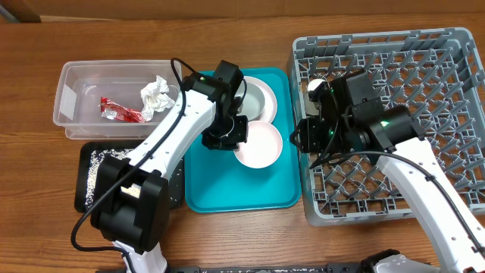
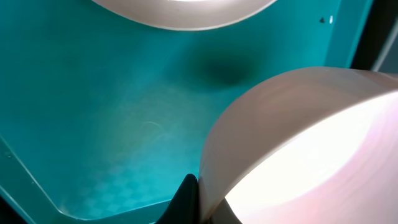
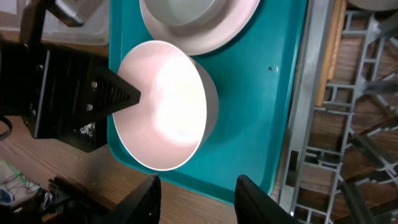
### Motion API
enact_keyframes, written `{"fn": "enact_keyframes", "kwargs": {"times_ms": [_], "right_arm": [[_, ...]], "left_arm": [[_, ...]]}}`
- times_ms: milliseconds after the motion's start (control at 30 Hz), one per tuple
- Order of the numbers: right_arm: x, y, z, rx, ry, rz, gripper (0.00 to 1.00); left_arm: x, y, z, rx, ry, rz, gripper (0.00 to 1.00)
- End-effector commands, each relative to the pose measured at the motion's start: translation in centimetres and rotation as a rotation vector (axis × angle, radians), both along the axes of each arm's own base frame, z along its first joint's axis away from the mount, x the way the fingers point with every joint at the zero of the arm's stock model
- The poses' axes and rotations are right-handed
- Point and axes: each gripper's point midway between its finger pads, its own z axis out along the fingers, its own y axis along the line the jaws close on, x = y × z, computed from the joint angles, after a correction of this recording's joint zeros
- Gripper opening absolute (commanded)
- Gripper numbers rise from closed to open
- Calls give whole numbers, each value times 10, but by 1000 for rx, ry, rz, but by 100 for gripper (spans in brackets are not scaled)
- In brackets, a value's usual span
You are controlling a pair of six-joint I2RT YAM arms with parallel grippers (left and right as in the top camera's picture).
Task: Sort waste into correct bins and load items into the dishwasher
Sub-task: 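Grasp the pink bowl rim with the left gripper, right gripper approaching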
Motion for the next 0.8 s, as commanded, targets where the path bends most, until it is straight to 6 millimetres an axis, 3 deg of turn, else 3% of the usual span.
{"fn": "enact_keyframes", "kwargs": {"times_ms": [0, 233, 400, 600, 767], "right_arm": [[1, 6, -2, 21, 5, 14, 41], [12, 10, -6, 25, -15, 10, 40], [18, 7, -26, -39, 32, -41, 41], [20, 33, -45, -77, 17, 27, 42], [28, 32, -54, -186, -29, -32, 42]], "left_arm": [[2, -11, 13, -68, -16, -33, 4], [2, -12, 13, -72, -16, -32, 4], [3, -17, 15, -100, -18, -33, 4], [7, -19, 15, -106, -35, -34, 4], [9, -20, 15, -110, -44, -35, 4]]}}
